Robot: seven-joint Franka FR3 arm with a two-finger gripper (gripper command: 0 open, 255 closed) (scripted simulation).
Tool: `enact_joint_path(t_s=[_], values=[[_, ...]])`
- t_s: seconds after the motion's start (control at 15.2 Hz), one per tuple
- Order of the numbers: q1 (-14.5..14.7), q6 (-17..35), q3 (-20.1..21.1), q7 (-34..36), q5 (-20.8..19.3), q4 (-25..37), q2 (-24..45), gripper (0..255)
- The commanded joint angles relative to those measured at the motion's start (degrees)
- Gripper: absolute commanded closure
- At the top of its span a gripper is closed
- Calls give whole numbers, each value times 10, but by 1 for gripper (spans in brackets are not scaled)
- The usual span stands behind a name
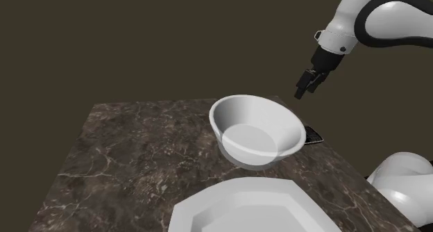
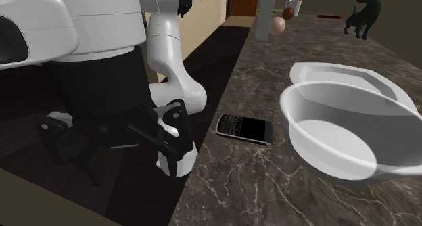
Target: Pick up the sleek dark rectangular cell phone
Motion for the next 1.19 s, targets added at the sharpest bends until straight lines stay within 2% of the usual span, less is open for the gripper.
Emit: enact_joint_path(t_s=[0.0,0.92,1.12], values=[[0,0,0,0,0,0,0,0],[216,-126,55,-256,49,6,-58,0],[224,-119,58,-265,52,-13,-67,0]])
